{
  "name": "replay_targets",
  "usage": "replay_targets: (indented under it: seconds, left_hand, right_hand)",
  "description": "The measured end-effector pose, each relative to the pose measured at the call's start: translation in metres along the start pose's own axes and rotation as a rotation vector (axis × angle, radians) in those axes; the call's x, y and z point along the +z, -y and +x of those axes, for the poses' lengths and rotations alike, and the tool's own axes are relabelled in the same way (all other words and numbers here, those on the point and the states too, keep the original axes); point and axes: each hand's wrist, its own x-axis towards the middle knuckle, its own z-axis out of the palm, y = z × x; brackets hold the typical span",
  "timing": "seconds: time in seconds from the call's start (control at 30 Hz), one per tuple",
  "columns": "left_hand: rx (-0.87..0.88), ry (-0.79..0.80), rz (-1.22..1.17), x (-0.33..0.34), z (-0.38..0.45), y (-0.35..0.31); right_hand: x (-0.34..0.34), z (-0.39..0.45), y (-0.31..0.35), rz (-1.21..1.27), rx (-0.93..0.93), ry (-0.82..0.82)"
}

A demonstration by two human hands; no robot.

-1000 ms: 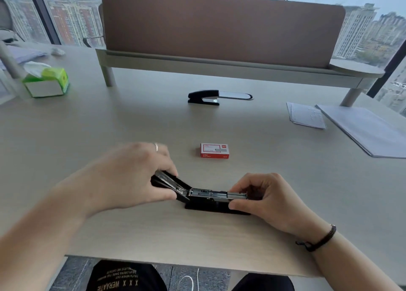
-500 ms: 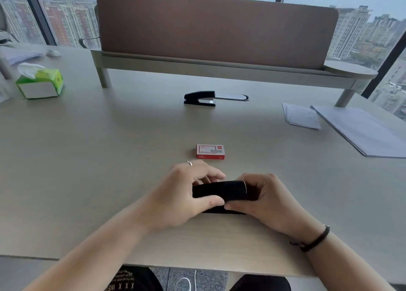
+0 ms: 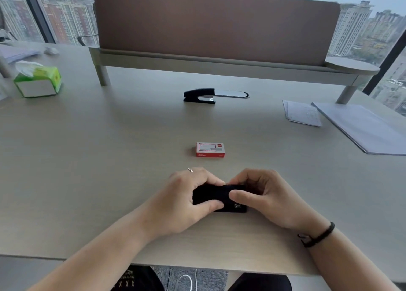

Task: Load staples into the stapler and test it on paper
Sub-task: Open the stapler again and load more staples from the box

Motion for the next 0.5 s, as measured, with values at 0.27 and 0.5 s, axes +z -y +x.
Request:
replay_targets:
  seconds: [0.27, 0.5]
  left_hand:
    - [-0.014, -0.027, -0.042, 0.0004, -0.0004, 0.0035]
    - [0.033, -0.024, -0.059, -0.0019, 0.0066, 0.0046]
  right_hand:
    - [0.0027, -0.0001, -0.0006, 0.012, -0.02, -0.035]
    - [0.0012, 0.0002, -0.0011, 0.016, -0.028, -0.032]
